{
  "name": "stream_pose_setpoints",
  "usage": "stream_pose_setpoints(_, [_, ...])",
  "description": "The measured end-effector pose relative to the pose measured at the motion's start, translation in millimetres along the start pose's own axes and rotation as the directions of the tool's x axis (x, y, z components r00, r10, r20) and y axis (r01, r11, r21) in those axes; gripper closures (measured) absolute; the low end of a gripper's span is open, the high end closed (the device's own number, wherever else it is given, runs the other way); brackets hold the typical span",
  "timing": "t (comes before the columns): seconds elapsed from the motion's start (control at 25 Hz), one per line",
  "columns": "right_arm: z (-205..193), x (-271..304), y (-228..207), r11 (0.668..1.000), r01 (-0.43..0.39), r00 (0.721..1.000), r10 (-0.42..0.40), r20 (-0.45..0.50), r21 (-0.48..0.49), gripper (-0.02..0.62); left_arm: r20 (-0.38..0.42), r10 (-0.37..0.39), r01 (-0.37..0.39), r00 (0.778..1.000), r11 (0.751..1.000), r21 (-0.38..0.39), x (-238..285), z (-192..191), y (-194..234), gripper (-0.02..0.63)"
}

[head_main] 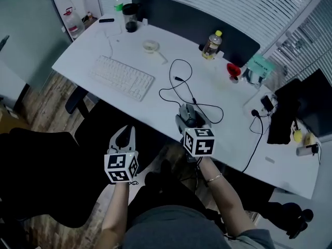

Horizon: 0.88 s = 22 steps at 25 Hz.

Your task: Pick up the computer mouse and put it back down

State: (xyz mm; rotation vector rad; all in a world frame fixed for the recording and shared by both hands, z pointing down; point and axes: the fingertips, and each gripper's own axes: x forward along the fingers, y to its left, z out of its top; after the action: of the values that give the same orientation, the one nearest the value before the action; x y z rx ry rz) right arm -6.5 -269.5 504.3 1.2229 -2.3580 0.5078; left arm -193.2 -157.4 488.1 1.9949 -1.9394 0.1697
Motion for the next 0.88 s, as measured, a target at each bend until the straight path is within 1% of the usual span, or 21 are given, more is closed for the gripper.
stream_pose_setpoints(0.36, [6, -57, -28, 0.993, 0.082, 0.993, -0.088, 0.076, 0.082, 0.290, -0.010, -0.123, 0.124, 0.992, 0.991, 0.054, 10, 4, -39, 0.568])
stream_pose_setpoints(0.6, [14, -93, -45, 0.982, 0.136, 0.980, -0.153, 0.127, 0.130, 0.290, -0.021, -0.194, 0.195, 0.981, 0.977, 0.089, 14, 7, -60, 0.568])
stream_pose_setpoints(0.88, [15, -125, -57, 0.970, 0.180, 0.967, -0.205, 0.153, 0.162, 0.290, -0.030, -0.256, 0.257, 0.966, 0.958, 0.124, 17, 11, -82, 0.568])
